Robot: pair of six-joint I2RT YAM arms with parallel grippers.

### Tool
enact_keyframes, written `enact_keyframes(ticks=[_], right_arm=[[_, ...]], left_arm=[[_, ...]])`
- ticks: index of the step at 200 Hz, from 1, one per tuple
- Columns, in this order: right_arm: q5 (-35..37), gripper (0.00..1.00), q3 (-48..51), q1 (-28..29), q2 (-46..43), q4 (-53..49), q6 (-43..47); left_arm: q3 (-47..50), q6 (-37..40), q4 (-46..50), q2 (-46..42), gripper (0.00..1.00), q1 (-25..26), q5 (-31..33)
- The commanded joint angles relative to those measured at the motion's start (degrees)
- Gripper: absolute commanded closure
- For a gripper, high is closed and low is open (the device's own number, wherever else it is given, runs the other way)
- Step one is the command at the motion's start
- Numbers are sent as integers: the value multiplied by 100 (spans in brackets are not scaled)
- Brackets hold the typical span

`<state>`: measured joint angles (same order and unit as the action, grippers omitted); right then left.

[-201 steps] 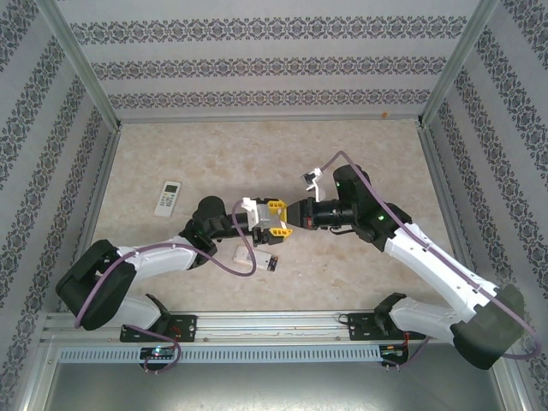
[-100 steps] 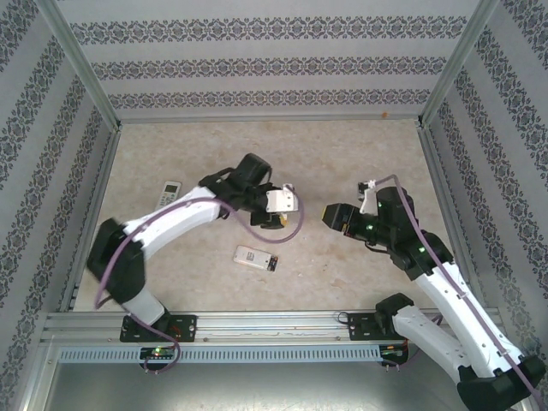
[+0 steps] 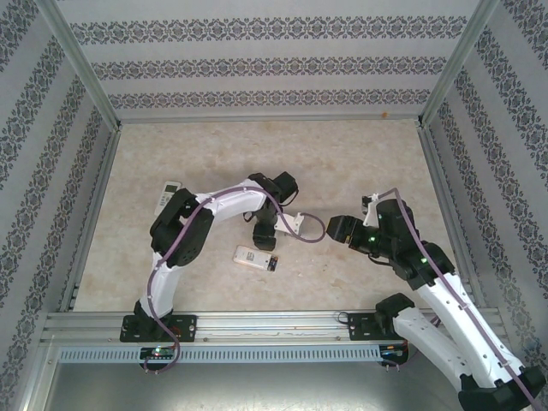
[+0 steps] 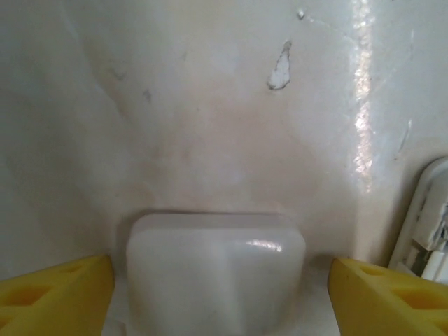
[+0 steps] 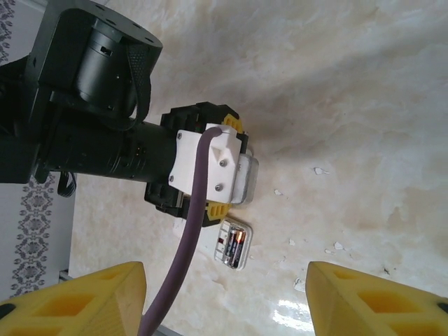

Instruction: Load the batteries into the remote control

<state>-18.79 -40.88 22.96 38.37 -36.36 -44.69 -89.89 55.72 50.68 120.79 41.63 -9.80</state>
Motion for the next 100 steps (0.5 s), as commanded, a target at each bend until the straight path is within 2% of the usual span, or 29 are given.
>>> enact_keyframes(ticks=[1,19,35,51,71,77,86,100], right_arm=[[171,34,-118,-64,-32,-88,242],[235,24,-230,-51,40,57,696],[365,24,-344,71,192,242,1492],[607,25,-432,394,443,468,2505],[1015,25,-482,1039,884,741,4030],[1052,23,-482,1238,1039,806,4523],[1106,15,-505,1494,1347,860,5100],[1348,8,-626,1791,1923,933,5654]], left_arm=[[205,63,-271,-517,12,74,56],[733,-456,-1014,-1384,1,60,-205],[1426,-1362,-1950,-2459,0,-57,-673],[2463,-2933,-3370,-3741,0,-390,-1204],[3849,-5552,-5114,-5247,0,-1021,-1304],[4149,-6139,-5339,-5611,0,-1245,-1394],[4497,-6934,-5379,-6105,0,-1551,-1566],[4812,-7665,-4998,-6694,0,-1887,-1695]])
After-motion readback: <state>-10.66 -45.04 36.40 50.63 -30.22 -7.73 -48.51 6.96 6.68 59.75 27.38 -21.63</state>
